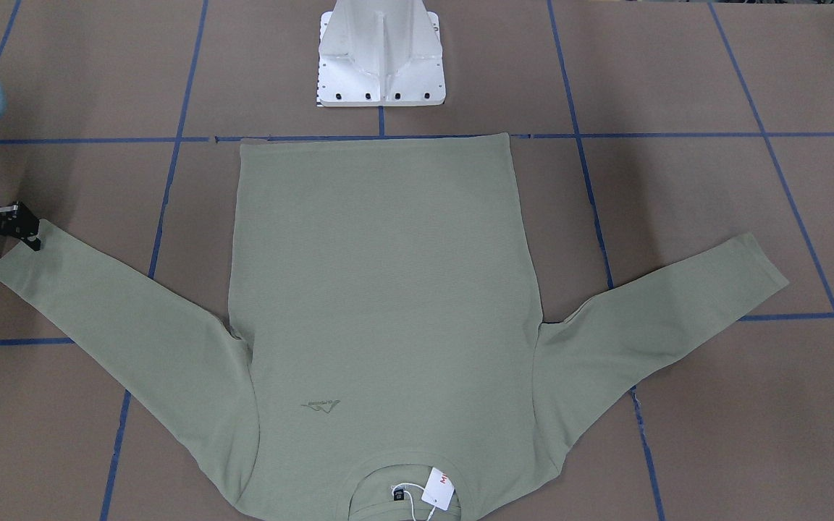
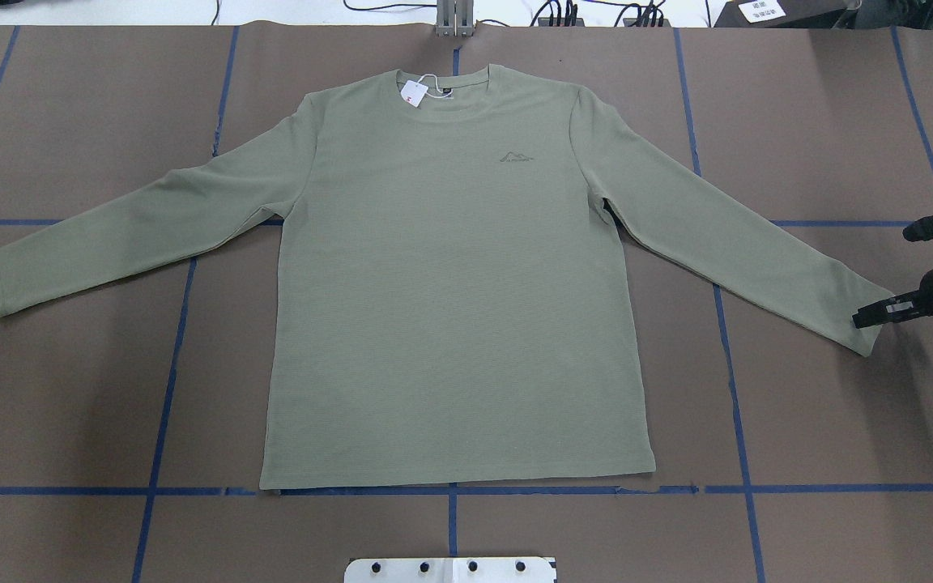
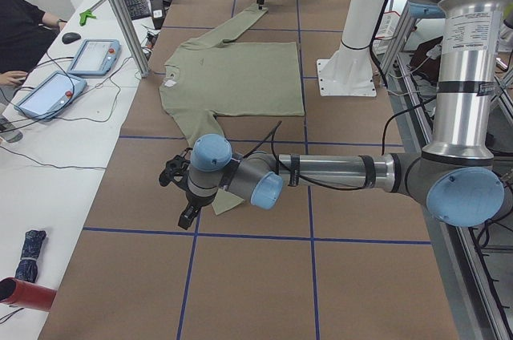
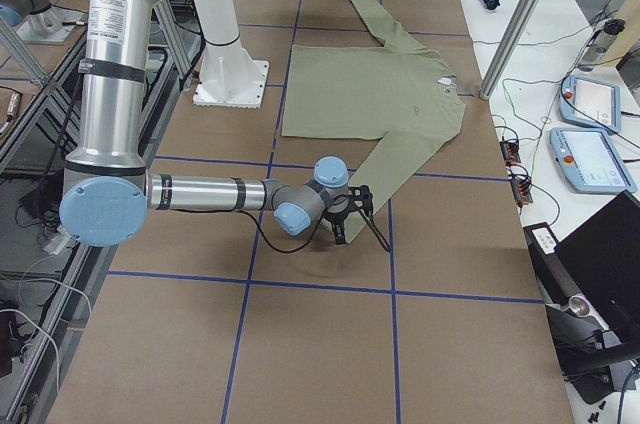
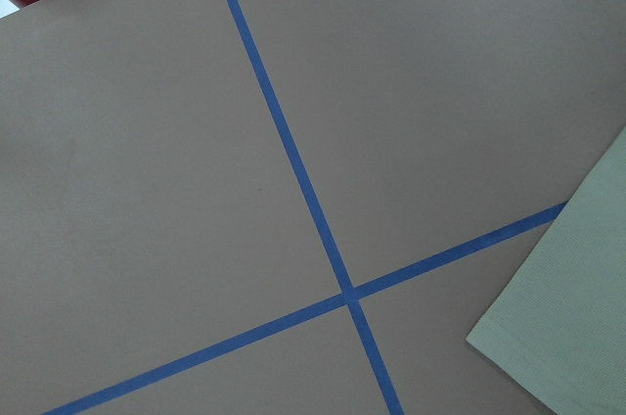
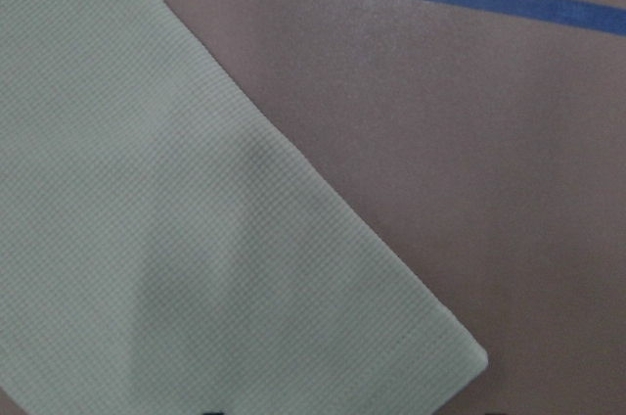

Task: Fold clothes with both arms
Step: 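Grasp the cuff of the sleeve nearest the right gripper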

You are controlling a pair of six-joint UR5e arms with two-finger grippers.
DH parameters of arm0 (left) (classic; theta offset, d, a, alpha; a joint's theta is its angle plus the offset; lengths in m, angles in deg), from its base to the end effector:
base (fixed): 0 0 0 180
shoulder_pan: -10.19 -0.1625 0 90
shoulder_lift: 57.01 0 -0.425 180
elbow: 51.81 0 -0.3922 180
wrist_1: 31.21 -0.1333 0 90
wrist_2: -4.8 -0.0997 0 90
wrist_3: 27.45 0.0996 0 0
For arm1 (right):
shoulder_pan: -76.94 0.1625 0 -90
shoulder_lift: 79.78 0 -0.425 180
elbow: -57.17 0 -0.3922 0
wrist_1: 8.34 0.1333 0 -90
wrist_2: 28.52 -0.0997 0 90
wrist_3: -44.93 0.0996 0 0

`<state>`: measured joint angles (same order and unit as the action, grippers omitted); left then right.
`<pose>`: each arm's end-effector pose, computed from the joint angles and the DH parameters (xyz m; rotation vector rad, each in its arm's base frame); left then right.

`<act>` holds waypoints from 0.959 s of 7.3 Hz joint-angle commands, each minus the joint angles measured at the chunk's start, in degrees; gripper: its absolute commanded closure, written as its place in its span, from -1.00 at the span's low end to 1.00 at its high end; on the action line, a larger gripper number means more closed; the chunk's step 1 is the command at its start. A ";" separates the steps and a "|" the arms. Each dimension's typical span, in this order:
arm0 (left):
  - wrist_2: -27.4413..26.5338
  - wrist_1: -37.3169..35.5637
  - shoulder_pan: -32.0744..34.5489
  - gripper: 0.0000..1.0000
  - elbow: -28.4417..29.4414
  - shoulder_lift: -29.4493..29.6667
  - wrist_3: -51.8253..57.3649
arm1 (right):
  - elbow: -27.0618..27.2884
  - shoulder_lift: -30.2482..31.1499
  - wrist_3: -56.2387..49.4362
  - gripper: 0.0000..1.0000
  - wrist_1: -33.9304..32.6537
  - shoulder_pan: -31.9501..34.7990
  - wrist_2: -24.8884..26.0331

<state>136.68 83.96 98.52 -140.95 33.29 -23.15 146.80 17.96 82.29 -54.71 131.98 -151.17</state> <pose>-0.0517 -0.5177 0.6172 0.4273 0.7112 0.2551 -0.1989 -0.4233 0.6493 0.1614 -0.8004 -0.1370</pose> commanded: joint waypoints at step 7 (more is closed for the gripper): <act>0.04 -0.04 0.00 -1.00 0.64 0.31 -0.16 | 4.23 -3.23 -0.02 1.00 -0.39 7.95 -13.01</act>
<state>136.72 83.93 98.52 -140.35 33.59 -23.25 149.82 17.08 81.97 -54.73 137.00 -159.84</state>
